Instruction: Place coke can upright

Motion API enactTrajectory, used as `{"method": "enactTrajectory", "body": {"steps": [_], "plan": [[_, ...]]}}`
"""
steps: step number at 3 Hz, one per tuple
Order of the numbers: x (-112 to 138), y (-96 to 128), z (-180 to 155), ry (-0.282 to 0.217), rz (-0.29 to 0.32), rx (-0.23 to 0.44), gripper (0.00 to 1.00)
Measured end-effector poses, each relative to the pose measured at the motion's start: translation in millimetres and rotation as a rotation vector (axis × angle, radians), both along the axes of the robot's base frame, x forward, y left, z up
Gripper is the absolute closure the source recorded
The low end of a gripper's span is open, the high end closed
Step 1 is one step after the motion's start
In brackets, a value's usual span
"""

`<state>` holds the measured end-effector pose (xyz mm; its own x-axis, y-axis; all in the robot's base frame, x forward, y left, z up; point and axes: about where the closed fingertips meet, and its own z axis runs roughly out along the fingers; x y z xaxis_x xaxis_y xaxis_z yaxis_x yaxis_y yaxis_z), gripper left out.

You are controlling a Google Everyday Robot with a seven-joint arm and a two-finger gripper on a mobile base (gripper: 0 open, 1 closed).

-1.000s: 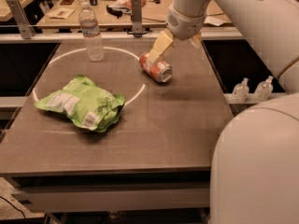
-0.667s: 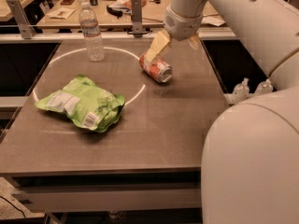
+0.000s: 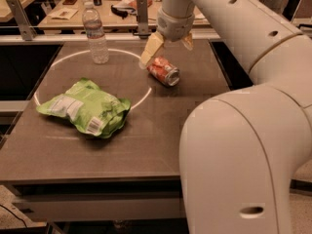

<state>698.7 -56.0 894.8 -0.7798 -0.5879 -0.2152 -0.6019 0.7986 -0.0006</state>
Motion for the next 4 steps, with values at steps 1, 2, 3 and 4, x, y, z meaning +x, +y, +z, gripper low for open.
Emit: {"method": "enactTrajectory", "body": {"steps": [1,2,3,4], "plan": [[13.0,23.0,-8.8,0.012,0.055,-0.011,0.00],[23.4,37.3,-22.3,0.035,0.065,-0.005,0.00],[30.1,35.6,-37.4,0.065,0.033,0.008,0.00],[35.0,30.5,-48.5,0.085,0.004,0.010,0.00]]}}
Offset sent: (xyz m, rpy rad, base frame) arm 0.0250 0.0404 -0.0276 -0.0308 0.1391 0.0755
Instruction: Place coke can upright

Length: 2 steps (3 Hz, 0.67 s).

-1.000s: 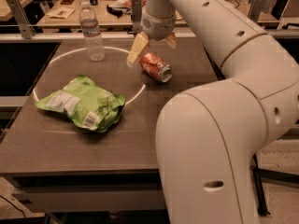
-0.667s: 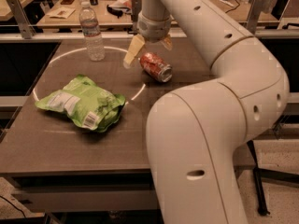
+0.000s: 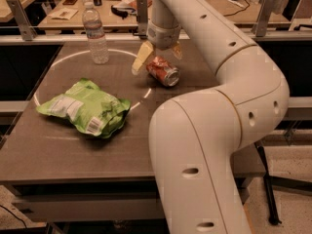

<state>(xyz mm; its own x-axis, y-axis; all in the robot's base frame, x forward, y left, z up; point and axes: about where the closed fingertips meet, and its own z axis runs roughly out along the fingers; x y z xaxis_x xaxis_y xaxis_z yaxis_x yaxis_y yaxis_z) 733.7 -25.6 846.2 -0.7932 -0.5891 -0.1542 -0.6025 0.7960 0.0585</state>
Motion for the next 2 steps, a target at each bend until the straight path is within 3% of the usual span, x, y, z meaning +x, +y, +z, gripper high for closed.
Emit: {"method": "enactTrajectory", "body": {"steps": [2], "plan": [[3.4,-0.2,-11.0,0.018,0.002,-0.009,0.41]]}}
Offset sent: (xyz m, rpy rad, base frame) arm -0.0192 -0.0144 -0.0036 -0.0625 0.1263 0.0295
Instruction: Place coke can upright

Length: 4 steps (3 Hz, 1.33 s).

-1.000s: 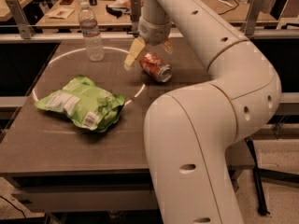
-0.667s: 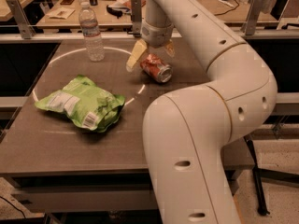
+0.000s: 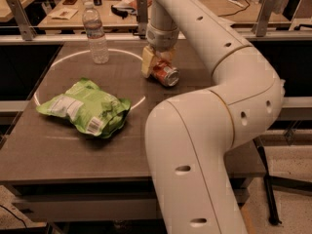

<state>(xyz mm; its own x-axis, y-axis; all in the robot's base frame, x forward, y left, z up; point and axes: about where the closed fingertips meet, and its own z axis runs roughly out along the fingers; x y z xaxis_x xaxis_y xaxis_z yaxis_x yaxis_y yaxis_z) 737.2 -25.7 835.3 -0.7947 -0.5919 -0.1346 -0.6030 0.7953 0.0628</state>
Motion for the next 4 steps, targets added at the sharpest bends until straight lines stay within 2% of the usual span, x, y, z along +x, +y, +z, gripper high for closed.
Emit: {"method": "enactTrajectory", "body": {"steps": [1,2,3,4], "plan": [[-0.6,2.8,0.4,0.001,0.013,0.000,0.64],[-3.9,5.0,30.0,-0.065,0.057,0.046,0.87],[-17.9,0.4,80.7,-0.174,0.114,0.131,1.00],[-48.7,-10.3,126.1,-0.305,0.191,0.269,1.00]]}}
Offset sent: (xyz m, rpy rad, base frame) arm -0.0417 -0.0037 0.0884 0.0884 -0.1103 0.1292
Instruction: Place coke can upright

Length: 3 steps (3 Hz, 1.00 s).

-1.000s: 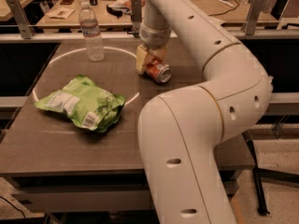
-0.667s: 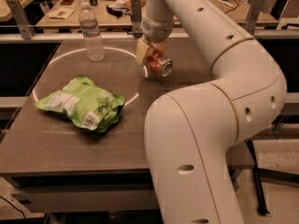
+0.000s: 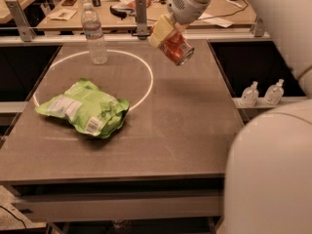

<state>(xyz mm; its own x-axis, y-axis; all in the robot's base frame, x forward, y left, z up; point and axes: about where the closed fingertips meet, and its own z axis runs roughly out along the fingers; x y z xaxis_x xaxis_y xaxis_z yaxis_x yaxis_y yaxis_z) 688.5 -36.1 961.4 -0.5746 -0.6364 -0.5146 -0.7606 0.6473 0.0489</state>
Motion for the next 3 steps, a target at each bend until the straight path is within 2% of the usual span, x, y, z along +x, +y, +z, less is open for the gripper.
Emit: {"method": "enactTrajectory", "body": {"steps": [1,2,3], "plan": [[-35.0,-4.6,13.7,-0.121,0.099,0.139,1.00],[-33.9,-10.6,10.8,-0.181,0.109,0.175,1.00],[-33.0,-11.0,12.2,-0.183,0.106,0.175,1.00]]}}
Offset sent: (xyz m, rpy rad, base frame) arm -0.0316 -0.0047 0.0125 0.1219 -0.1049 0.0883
